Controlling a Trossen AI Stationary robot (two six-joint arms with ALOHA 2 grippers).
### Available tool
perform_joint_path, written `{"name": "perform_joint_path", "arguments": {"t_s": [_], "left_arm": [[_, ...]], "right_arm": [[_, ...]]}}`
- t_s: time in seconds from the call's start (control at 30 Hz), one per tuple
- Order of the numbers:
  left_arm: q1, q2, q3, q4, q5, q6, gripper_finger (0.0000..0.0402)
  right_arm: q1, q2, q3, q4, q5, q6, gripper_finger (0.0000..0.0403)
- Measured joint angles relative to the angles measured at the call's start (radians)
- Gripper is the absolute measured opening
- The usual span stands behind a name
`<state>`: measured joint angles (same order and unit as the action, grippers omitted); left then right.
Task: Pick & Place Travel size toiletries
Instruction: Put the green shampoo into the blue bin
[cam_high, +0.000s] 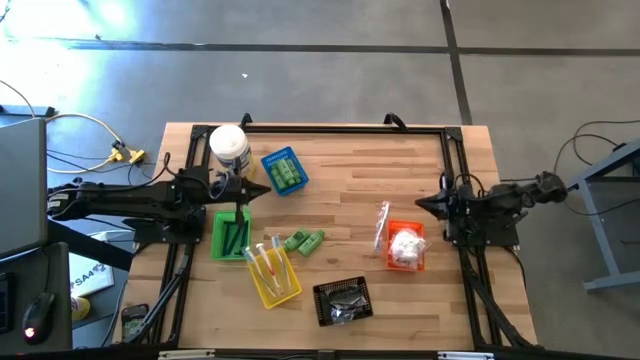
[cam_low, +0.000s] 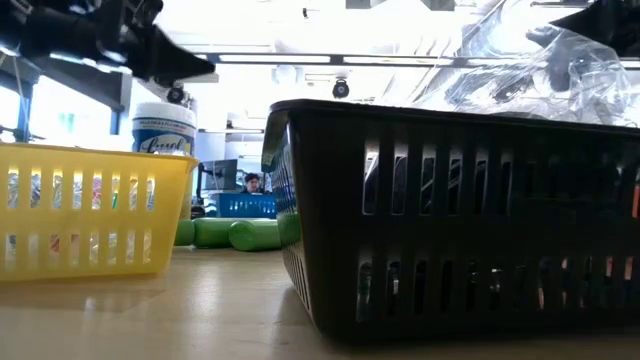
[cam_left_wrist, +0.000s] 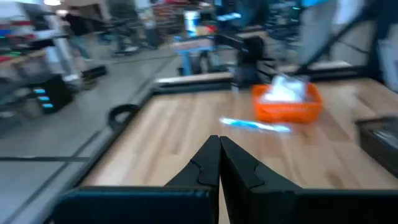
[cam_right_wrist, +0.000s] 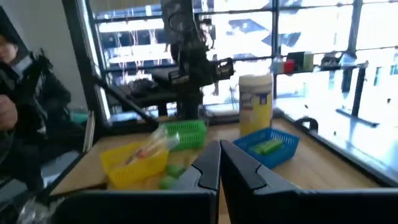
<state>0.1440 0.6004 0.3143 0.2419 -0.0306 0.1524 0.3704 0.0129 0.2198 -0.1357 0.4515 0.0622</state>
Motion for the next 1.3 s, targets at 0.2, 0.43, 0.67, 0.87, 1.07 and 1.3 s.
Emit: {"name": "perform_joint_path", "arguments": {"t_s": [0.2,0.43,0.67,0.87,1.07,1.3], "left_arm": [[0.0,0.08,0.171,-0.132,-0.066,-0.009,0.0],[0.0,0.371,0.511,-0.533,-0.029,-0.078,0.0],[0.0,0.732,0.814,-0.819,0.024,-0.184,0.0007],[-0.047,0.969,0.979,-0.964,0.077,-0.265,0.008],[-0.117,1.141,1.066,-0.982,0.137,-0.318,0.0205],[-0.145,1.255,1.105,-0.971,0.149,-0.339,0.0324]], "right_arm": [[-0.091,-0.003,0.0,0.121,-0.164,-0.088,0.0002],[-0.126,-0.006,-0.008,0.133,-0.193,-0.085,0.0002],[-0.128,-0.004,-0.008,0.088,-0.19,-0.066,0.0003],[-0.128,-0.001,-0.008,0.029,-0.192,-0.04,0.0003],[-0.128,0.0,-0.008,0.025,-0.193,-0.087,0.0003],[-0.128,0.0,-0.008,0.009,-0.199,-0.094,0.0002]]}}
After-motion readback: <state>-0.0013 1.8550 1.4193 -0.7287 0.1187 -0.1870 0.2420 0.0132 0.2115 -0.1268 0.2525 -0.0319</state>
